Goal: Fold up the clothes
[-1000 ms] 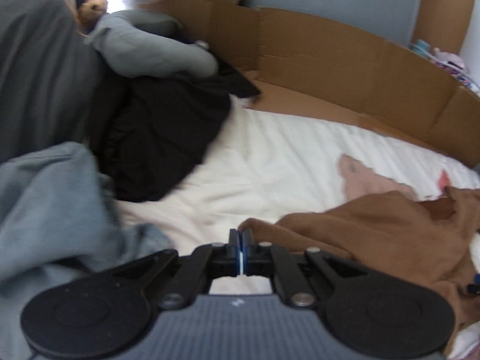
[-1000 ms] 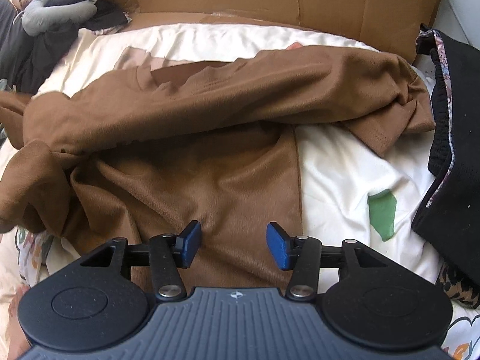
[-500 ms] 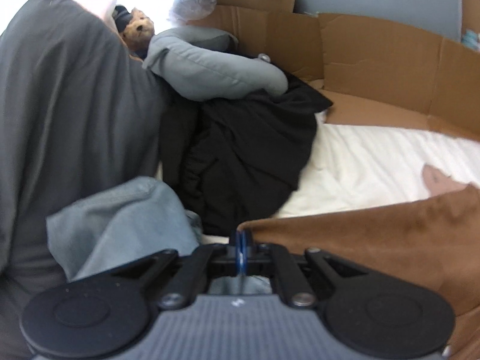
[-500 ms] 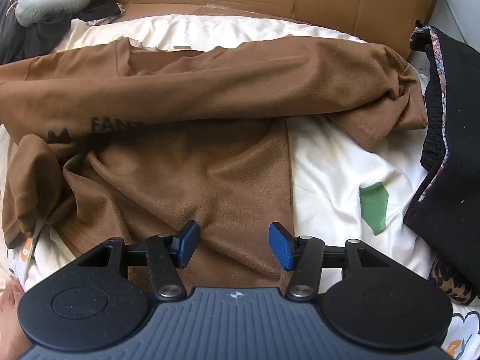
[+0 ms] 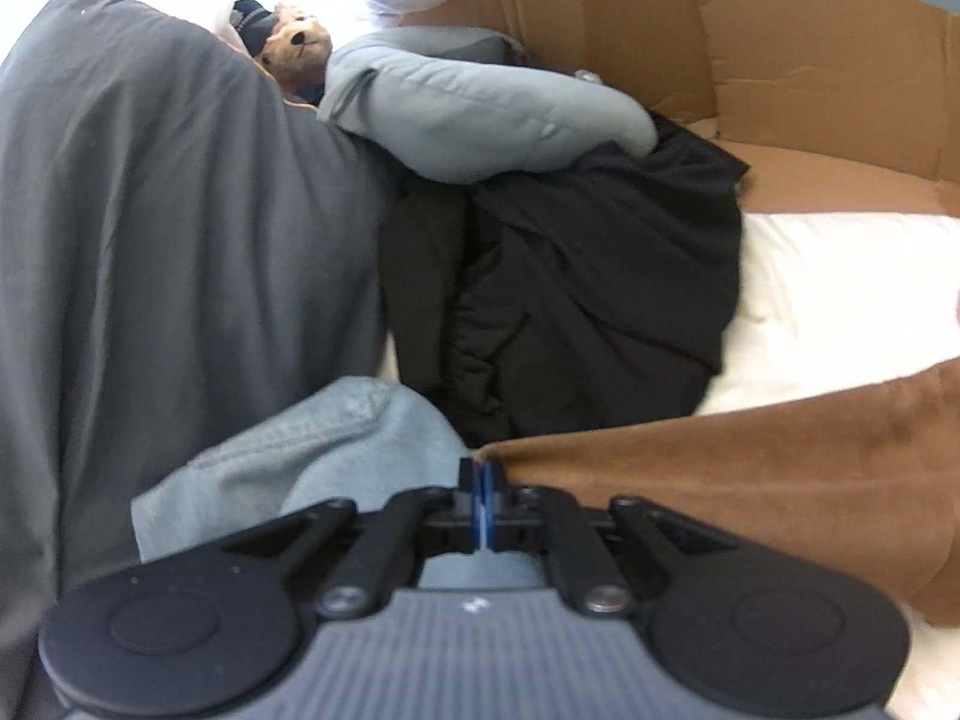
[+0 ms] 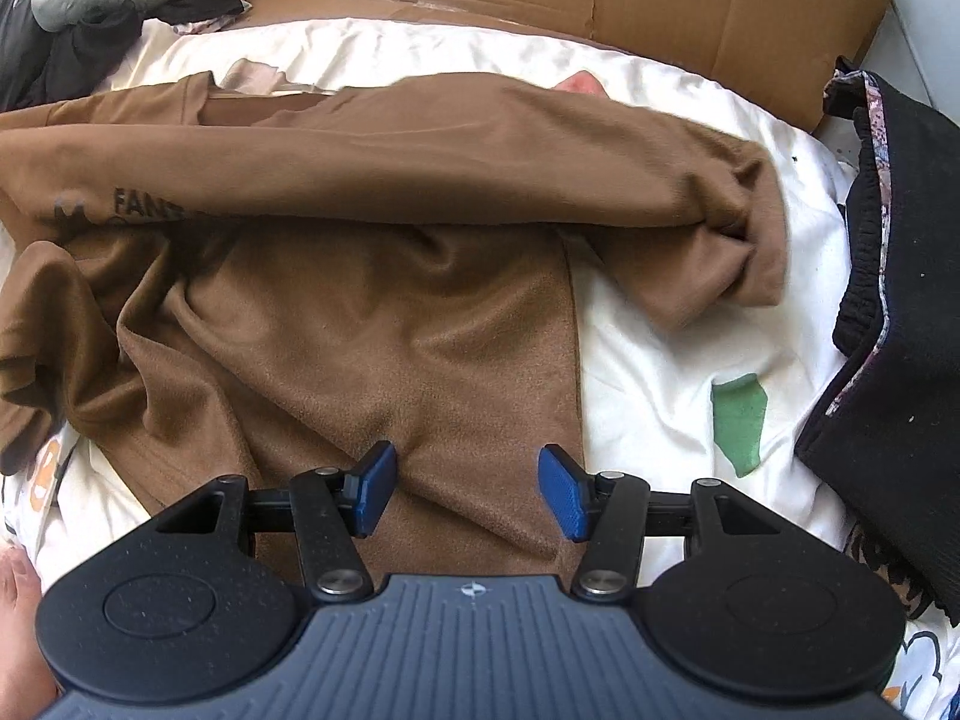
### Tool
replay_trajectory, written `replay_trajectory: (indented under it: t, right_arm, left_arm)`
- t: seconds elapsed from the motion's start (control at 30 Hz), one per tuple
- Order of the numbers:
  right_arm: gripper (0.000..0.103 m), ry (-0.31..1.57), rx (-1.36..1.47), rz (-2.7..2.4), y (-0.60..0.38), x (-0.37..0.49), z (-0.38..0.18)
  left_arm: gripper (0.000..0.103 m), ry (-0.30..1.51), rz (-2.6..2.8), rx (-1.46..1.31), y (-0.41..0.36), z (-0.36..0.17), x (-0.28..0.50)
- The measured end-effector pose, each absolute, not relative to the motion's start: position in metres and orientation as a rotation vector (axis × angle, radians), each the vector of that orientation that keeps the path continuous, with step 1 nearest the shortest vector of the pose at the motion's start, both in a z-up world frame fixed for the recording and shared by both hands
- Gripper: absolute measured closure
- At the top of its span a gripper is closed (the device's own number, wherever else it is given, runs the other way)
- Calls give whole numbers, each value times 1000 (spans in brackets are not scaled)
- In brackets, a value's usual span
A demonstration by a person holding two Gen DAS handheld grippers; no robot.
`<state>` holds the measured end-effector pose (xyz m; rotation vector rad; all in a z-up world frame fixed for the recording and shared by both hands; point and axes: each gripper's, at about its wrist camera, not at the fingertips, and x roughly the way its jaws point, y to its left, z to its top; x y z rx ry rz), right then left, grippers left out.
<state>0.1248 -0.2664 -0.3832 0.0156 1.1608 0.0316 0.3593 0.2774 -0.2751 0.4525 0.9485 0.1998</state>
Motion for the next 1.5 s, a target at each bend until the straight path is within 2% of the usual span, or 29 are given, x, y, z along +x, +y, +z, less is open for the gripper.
replay_trajectory:
  t: [0.53, 0.73, 0.83, 1.2, 1.5]
  right_arm:
    - [44, 1105, 1, 6, -273, 147, -366]
    - [44, 1092, -4, 5, -275, 148, -362]
    - [44, 1082, 2, 3, -276, 149, -358]
    - [44, 1026, 10, -13, -290, 158, -335]
    - [44, 986, 3, -68, -314, 174, -331]
  left_arm:
    - [101, 1030, 271, 475, 324, -300, 355]
    - [93, 1038, 291, 464, 325, -306, 348]
    - [92, 1041, 292, 455, 324, -303, 347]
    - [89, 957, 263, 464, 300, -279, 358]
    - [87, 953, 162, 464, 254, -298, 378]
